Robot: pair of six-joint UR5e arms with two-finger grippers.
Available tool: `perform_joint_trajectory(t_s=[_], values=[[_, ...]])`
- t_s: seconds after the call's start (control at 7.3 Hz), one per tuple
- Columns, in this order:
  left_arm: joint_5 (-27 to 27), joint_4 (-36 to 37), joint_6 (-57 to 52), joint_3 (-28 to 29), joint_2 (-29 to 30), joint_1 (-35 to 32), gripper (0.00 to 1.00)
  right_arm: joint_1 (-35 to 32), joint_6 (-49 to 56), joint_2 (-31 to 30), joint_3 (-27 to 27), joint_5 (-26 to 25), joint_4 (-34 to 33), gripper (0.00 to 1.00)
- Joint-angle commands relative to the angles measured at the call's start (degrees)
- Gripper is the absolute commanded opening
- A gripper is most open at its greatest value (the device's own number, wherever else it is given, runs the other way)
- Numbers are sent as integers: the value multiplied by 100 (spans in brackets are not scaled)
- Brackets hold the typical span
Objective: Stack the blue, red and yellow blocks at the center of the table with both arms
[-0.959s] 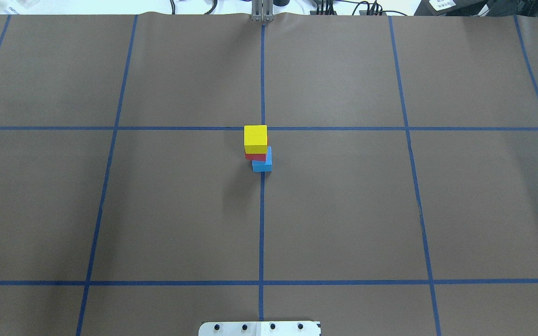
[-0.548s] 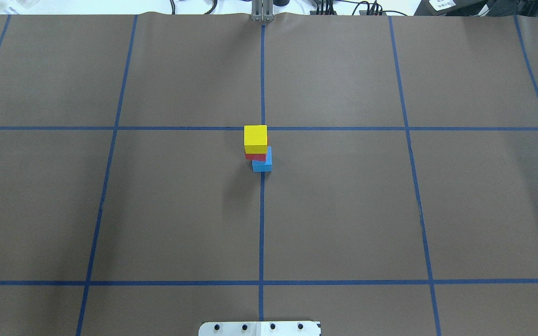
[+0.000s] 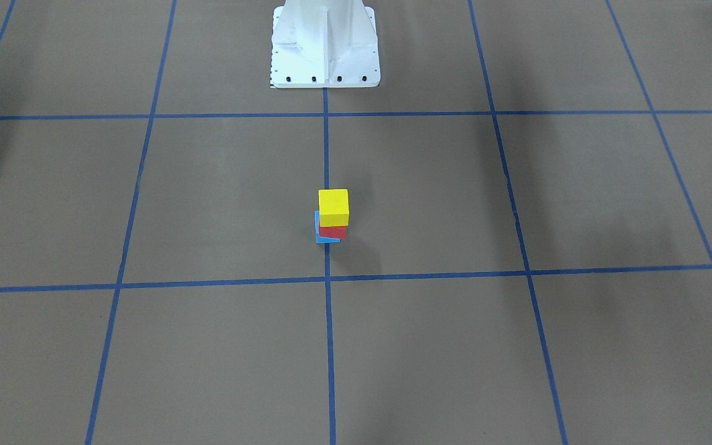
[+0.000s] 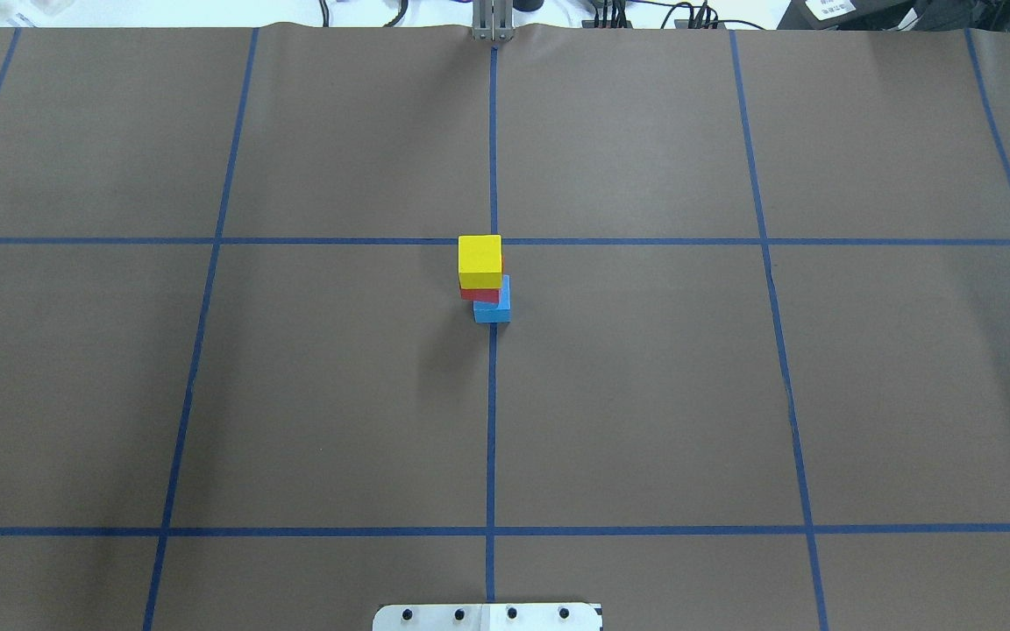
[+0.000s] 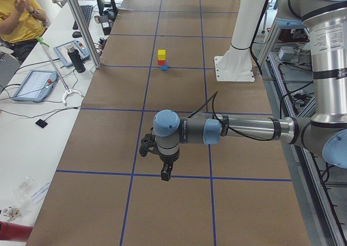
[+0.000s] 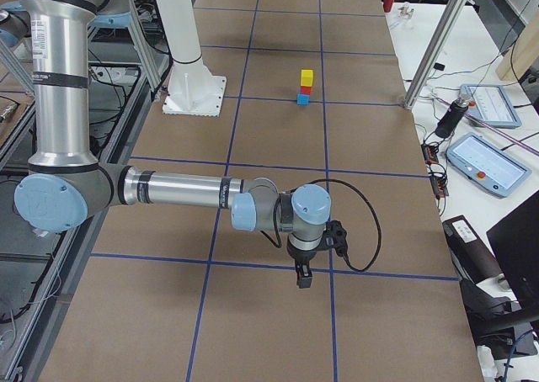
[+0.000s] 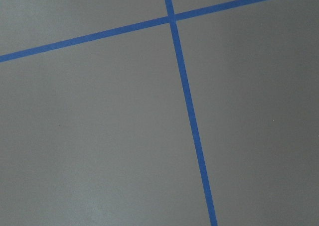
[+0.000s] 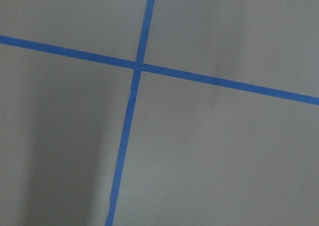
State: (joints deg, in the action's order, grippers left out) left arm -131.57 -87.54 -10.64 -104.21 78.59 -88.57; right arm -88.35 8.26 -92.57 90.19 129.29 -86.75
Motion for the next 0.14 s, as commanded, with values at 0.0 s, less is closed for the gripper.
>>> perform_joint_trajectory(t_s=[0.0], values=[[0, 0, 0, 6, -2, -2, 100, 2, 0, -6, -1, 0, 0, 100]])
